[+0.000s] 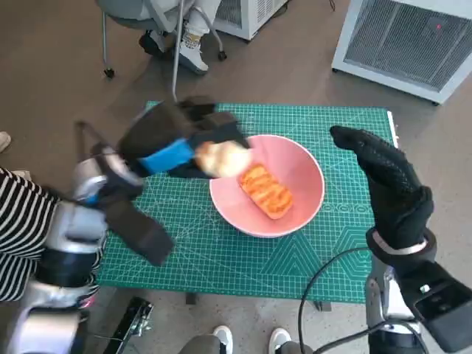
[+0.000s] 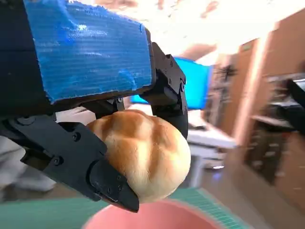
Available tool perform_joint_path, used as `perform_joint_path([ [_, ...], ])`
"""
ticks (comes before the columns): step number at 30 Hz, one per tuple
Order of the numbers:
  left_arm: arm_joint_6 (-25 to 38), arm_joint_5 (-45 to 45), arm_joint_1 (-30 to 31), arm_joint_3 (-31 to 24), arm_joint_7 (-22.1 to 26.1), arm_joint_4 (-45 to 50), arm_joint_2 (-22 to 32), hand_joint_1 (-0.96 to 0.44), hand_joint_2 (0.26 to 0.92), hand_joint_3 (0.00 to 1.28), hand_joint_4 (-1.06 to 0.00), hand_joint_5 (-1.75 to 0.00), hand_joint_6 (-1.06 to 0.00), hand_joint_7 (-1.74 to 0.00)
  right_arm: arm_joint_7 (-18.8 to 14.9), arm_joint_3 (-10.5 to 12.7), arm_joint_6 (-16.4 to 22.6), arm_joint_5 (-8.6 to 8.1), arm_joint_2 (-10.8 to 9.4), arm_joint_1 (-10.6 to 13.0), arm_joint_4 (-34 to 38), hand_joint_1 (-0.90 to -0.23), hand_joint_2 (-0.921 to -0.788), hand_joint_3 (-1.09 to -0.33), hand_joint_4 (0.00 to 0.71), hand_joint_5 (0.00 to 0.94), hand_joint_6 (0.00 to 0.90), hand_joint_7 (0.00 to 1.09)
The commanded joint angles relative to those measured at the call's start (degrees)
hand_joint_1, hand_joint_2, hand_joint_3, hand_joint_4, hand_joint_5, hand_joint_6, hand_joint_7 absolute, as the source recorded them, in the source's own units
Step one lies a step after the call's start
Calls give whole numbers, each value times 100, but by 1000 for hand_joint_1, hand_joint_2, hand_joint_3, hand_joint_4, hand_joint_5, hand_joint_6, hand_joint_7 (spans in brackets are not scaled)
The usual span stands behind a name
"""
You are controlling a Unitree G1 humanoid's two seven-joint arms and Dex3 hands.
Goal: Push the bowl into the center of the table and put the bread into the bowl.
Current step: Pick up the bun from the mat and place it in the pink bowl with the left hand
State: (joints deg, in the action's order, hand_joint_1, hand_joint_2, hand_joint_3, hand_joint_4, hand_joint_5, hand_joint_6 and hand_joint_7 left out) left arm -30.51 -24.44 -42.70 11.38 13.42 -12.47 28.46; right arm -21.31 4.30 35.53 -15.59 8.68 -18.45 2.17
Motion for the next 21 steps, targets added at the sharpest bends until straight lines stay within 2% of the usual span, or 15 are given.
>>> perform_joint_path([
  [1, 246, -212, -188, 293, 187, -320, -201, 0, 906, 27, -815, -1021, -651, -1141, -45, 36, -92, -37, 57, 81, 40, -687, -921, -661, 125, 1, 22, 455],
  [3, 359, -245, -231, 396, 306, -461, -247, 0, 913, 32, -792, -1032, -632, -1173, -47, 44, -99, -44, 64, 95, 25, -687, -921, -661, 125, 1, 22, 455],
  [4, 521, -224, -264, 478, 521, -563, -266, 0, 914, 57, -756, -1064, -603, -1207, -47, 54, -102, -45, 74, 108, 11, -688, -921, -661, 125, 1, 22, 455],
  [5, 640, -207, -289, 537, 678, -639, -279, -10, 892, 64, -688, -966, -547, -1100, -47, 60, -104, -45, 79, 116, 3, -690, -921, -661, 125, 0, 22, 455],
  [6, 718, -193, -307, 572, 781, -683, -286, -22, 869, 58, -637, -728, -513, -854, -47, 65, -104, -45, 82, 120, -1, -693, -921, -661, 125, 0, 22, 455],
  [7, 945, -179, -354, 649, 1069, -706, -281, -29, 860, 44, -635, -519, -520, -642, -42, 75, -110, -39, 91, 133, -19, -695, -921, -661, 125, 0, 22, 455],
  [8, 1180, -196, -425, 747, 1387, -730, -271, -35, 852, 35, -586, -415, -487, -530, -35, 88, -119, -33, 104, 148, -45, -697, -921, -661, 125, 0, 21, 455],
  [9, 1354, -208, -476, 816, 1620, -742, -265, -49, 830, 25, -463, -265, -408, -351, -29, 98, -127, -29, 112, 159, -64, -700, -921, -661, 123, 0, 21, 455],
  [12, 1630, -341, -645, 1007, 2043, -875, -263, -85, 792, 9, -279, -87, -292, -124, -16, 137, -165, -29, 142, 167, -106, -704, -921, -662, 119, 0, 20, 455],
  [15, 1727, -466, -744, 1123, 2204, -994, -272, -155, 764, 4, -163, -29, -221, -41, -8, 176, -221, -36, 163, 149, -136, -706, -921, -663, 113, 0, 19, 456],
  [21, 1586, -208, -803, 1066, 2348, -1393, -370, -281, 752, 2, -85, -4, -178, -4, 22, 265, -313, -43, 214, 87, -172, -698, -921, -667, 107, 0, 15, 459],
])
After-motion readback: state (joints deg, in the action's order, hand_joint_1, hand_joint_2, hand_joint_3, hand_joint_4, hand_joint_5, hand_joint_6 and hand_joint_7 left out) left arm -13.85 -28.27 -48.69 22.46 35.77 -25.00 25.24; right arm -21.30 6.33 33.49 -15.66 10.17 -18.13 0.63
